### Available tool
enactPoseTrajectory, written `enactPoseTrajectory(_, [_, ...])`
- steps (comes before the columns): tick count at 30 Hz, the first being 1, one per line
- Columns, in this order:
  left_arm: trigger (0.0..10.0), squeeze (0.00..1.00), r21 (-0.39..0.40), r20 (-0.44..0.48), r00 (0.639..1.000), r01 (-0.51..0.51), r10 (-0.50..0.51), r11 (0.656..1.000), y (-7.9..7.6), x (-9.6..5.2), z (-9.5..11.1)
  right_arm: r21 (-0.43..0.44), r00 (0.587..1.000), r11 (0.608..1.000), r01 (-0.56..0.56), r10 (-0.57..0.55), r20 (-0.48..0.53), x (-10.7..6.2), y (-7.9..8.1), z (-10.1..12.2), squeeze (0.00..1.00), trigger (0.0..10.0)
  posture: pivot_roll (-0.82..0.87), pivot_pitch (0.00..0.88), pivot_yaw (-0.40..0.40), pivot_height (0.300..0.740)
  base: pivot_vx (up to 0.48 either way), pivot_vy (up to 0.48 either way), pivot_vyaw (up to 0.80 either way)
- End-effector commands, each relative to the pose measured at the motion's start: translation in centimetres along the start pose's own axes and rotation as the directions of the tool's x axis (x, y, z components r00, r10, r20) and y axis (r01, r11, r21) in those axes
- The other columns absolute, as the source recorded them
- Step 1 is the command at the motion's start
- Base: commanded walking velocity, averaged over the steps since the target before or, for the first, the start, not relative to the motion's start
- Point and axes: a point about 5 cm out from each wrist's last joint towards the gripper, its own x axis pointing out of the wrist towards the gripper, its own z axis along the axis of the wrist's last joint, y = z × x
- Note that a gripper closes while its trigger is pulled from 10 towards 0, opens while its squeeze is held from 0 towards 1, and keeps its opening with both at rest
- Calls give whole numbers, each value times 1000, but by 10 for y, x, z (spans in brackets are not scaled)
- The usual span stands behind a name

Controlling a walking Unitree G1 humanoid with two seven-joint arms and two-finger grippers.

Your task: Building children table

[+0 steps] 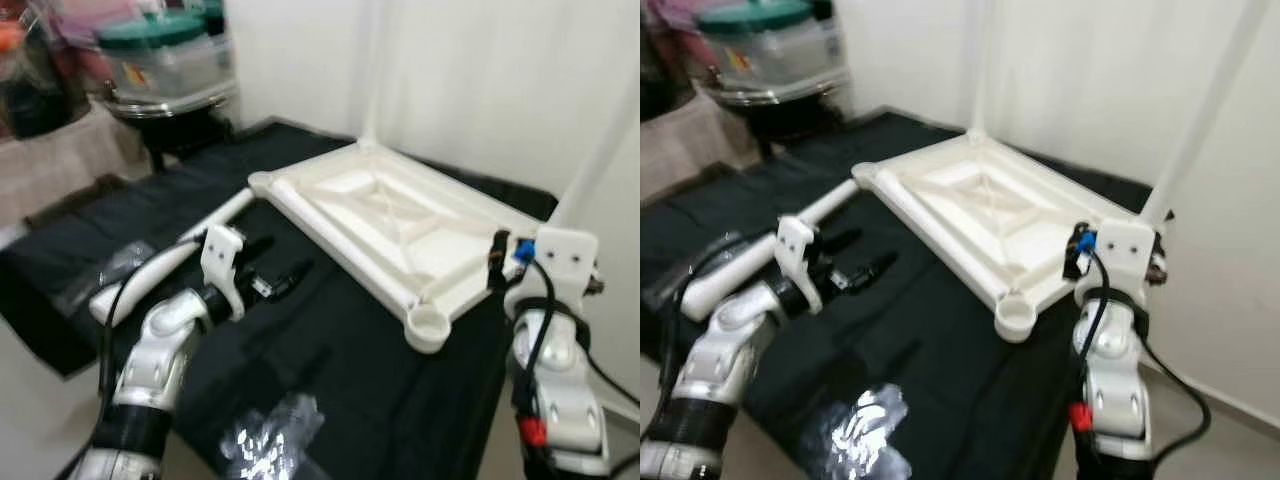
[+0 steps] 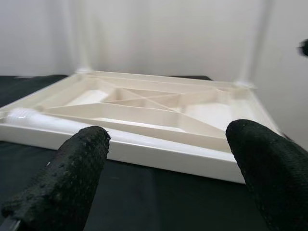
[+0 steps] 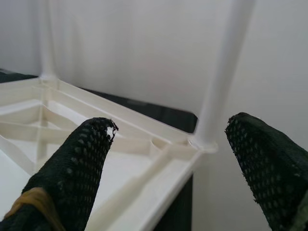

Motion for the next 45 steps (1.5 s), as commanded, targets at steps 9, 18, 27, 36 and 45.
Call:
enactPoseTrajectory(9, [10000,0,-25,-13,1000,27,-28,999,1,-7,-2,16,1000,1000,0,0,2,-2,2,0,0,10000,8,0,-38,740,0,480,-469])
enactPoseTrajectory(18, [10000,0,-10,-13,999,38,-38,999,2,-6,1,11,1000,1000,2,-2,-12,-3,1,-2,0,10000,4,0,-35,740,0,480,0])
enactPoseTrajectory(27, [10000,0,-3,-8,999,32,-32,999,2,-6,2,1,1000,1000,0,0,-24,-3,1,-5,0,10000,6,0,-36,740,0,213,0])
enactPoseTrajectory(36, [10000,0,32,-8,1000,28,-28,999,12,-8,9,38,999,999,-13,15,-49,-3,6,-8,0,10000,15,0,-35,740,0,0,-267])
enactPoseTrajectory(45, [10000,0,60,-61,997,51,-47,997,14,-8,5,14,999,1000,-11,11,-37,-5,7,-8,0,10000,9,0,-21,740,0,0,-533])
